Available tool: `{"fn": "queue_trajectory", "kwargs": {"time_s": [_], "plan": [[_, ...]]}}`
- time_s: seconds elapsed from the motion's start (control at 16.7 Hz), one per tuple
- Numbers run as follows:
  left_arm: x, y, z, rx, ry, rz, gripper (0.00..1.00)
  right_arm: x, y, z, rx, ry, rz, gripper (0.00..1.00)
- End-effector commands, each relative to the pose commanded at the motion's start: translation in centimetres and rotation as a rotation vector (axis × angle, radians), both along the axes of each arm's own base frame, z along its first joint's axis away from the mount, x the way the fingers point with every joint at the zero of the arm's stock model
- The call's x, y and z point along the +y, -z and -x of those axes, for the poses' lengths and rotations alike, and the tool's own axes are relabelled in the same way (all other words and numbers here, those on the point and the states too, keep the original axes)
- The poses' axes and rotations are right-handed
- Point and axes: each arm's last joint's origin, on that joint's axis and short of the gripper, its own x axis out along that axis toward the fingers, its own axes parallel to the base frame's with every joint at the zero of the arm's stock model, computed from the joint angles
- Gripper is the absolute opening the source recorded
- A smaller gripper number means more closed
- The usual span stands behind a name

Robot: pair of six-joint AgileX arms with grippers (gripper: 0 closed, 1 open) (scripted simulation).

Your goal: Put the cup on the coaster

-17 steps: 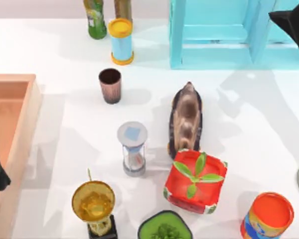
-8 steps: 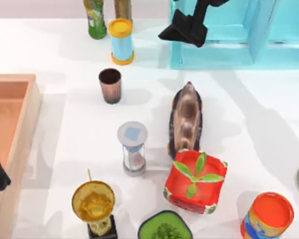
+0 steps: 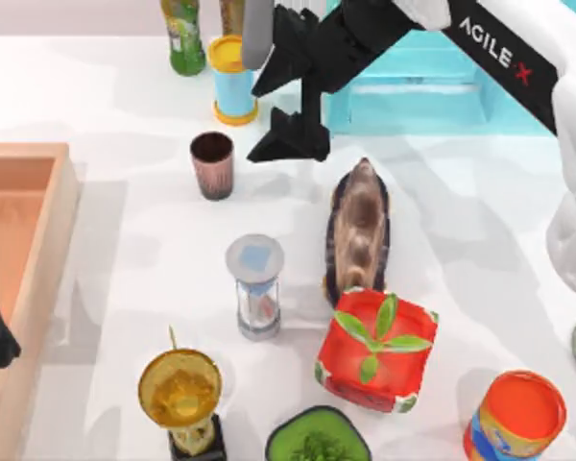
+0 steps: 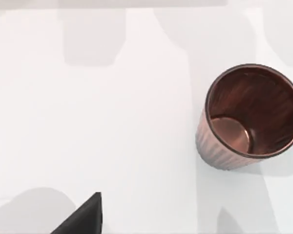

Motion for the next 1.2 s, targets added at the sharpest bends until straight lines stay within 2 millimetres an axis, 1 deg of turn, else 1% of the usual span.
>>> {"fn": "queue_trajectory", "kwargs": {"time_s": [0.12, 0.3, 0.36, 0.48, 0.6, 0.9, 1.02, 1.2], "plan": [[0.0, 0.0, 0.0, 0.0, 0.0, 0.0, 1.0, 0.2, 0.4, -0.1, 0.004, -0.008, 0.0, 1.0], [0.0, 0.0, 0.0, 0.0, 0.0, 0.0, 1.0, 0.2, 0.4, -0.1, 0.004, -0.008, 0.0, 1.0], [0.0, 0.0, 0.0, 0.0, 0.0, 0.0, 1.0, -0.1, 0.6, -0.2, 0.009, -0.001, 0.003, 1.0], [0.0, 0.0, 0.0, 0.0, 0.0, 0.0, 1.0, 0.5, 1.0, -0.2, 0.006, -0.005, 0.001, 1.0], [0.0, 0.0, 0.0, 0.0, 0.0, 0.0, 1.0, 1.8, 2.4, -0.3, 0.004, -0.009, -0.001, 1.0], [0.0, 0.0, 0.0, 0.0, 0.0, 0.0, 1.0, 5.8, 7.3, 0.0, 0.005, -0.008, 0.0, 1.0], [0.0, 0.0, 0.0, 0.0, 0.0, 0.0, 1.0, 6.4, 8.1, 0.2, 0.003, -0.007, -0.002, 1.0], [0.0, 0.0, 0.0, 0.0, 0.0, 0.0, 1.0, 6.5, 8.1, 0.2, 0.003, -0.007, -0.002, 1.0]]}}
